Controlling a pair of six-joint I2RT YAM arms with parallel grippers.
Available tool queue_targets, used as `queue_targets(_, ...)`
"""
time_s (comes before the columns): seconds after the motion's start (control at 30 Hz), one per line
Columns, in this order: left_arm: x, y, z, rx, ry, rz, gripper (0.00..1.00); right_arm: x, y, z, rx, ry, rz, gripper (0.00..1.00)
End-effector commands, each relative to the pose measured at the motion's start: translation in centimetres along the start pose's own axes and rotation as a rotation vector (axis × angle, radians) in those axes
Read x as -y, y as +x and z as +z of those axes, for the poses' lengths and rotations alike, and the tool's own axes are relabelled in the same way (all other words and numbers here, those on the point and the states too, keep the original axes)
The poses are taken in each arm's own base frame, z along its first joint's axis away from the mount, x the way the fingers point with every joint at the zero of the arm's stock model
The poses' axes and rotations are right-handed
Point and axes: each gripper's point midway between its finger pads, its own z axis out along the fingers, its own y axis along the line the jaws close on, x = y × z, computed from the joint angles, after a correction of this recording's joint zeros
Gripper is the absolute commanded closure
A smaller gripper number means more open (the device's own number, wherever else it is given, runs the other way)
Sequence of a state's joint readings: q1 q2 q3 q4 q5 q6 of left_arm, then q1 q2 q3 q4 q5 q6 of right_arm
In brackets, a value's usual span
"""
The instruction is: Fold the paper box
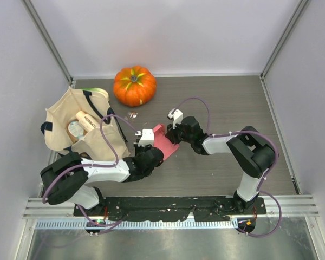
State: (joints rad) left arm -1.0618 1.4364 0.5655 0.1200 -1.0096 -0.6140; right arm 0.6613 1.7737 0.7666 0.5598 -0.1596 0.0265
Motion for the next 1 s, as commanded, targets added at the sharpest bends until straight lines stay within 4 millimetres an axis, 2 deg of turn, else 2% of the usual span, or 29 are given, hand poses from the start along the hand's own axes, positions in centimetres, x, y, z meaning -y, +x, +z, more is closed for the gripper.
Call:
queue_targets(0.0,0.3,-2.3,0.6,0.108,-0.015,-0.005,0.77,-1.5,-2.6,-0.1,0.064,-0.085,-0.078,0.71)
queue_targets(0.1,0.6,-2.3,0.7,0.119,-0.005,0.021,0.88,-1.8,-2.5,-0.7,0.079,-0.099,-0.090,0.71)
queue_targets(0.17,0.8,-2.3,0.8,0.125,0.011,0.041,0.97,-1.1,-2.4,-0.8,0.077,-0.060,-0.109,0.71)
queue_targets(0.2,0.9,-2.0,0.9,0.123,0.015,0.051,0.99,-0.8,-2.7,-0.6,0.071,-0.041,-0.116,0.72)
queue_targets(0.27,0.7,-1.8,0.9,0.122,0.015,0.067,1.00,0.6,-1.9,-1.1,0.004,0.034,-0.100,0.72)
queue_targets(0.3,0.7,-1.9,0.8,0.122,0.019,0.064,1.00,0.9,-1.9,-1.7,-0.011,0.062,-0.084,0.72)
queue_targets(0.37,0.6,-1.6,0.8,0.121,0.029,0.067,1.00,0.7,-4.0,-4.5,0.051,0.095,-0.030,0.71)
queue_targets(0.4,0.6,-1.5,0.8,0.120,0.036,0.066,1.00,0.4,-2.6,-5.8,0.040,0.094,0.009,0.69)
queue_targets(0.43,0.6,-1.4,0.8,0.124,0.044,0.059,1.00,0.7,-5.0,-7.9,0.125,0.137,0.033,0.66)
queue_targets(0.47,0.7,-1.3,0.8,0.123,0.053,0.072,1.00,1.1,-4.9,-8.8,0.140,0.176,0.082,0.57)
queue_targets(0.5,0.8,-1.1,0.8,0.118,0.066,0.079,1.00,1.8,-3.3,-9.6,0.105,0.215,0.088,0.53)
queue_targets(0.53,1.0,-1.1,0.9,0.118,0.071,0.078,1.00,2.6,-3.1,-10.1,0.094,0.261,0.084,0.51)
queue_targets(0.57,1.0,-1.0,0.9,0.117,0.075,0.086,1.00,4.5,-2.7,-10.6,0.068,0.334,0.069,0.50)
queue_targets(0.6,1.2,-1.0,0.9,0.115,0.090,0.087,1.00,5.3,-2.8,-10.5,0.051,0.358,0.064,0.51)
queue_targets(0.67,1.3,-1.0,0.9,0.121,0.111,0.078,1.00,7.0,-1.2,-9.9,-0.032,0.391,0.057,0.53)
queue_targets(0.7,1.1,-0.8,0.9,0.119,0.113,0.075,1.00,7.2,-1.8,-9.5,-0.030,0.387,0.015,0.54)
queue_targets(0.73,1.2,-0.8,0.9,0.120,0.130,0.065,1.00,7.4,-1.9,-9.1,-0.028,0.382,-0.024,0.54)
queue_targets(0.77,1.2,-1.1,0.8,0.126,0.137,0.052,1.00,7.4,-0.9,-8.2,-0.055,0.363,-0.045,0.55)
queue_targets(0.97,0.2,-1.1,1.0,0.122,0.128,0.037,1.00,6.9,-2.5,-4.5,-0.054,0.268,-0.134,0.56)
